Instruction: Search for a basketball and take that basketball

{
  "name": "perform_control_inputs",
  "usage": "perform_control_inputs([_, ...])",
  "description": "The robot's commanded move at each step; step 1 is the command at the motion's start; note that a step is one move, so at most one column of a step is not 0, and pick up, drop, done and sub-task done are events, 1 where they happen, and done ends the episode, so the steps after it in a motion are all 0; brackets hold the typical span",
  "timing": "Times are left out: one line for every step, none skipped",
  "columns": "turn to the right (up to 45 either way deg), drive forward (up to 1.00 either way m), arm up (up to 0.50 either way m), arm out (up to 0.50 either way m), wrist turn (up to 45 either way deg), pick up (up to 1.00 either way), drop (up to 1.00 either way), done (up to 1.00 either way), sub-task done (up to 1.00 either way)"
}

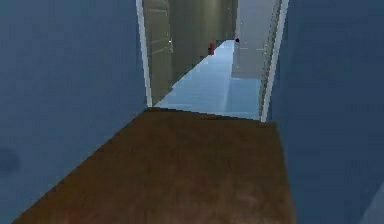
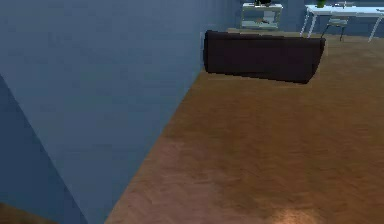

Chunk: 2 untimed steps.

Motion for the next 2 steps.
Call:
perform_control_inputs([6.0,0.0,0.0,0.0,0.0,0.0,0.0,0.0,0.0])
perform_control_inputs([0.0,0.4,0.0,0.0,0.0,0.0,0.0,0.0,0.0])
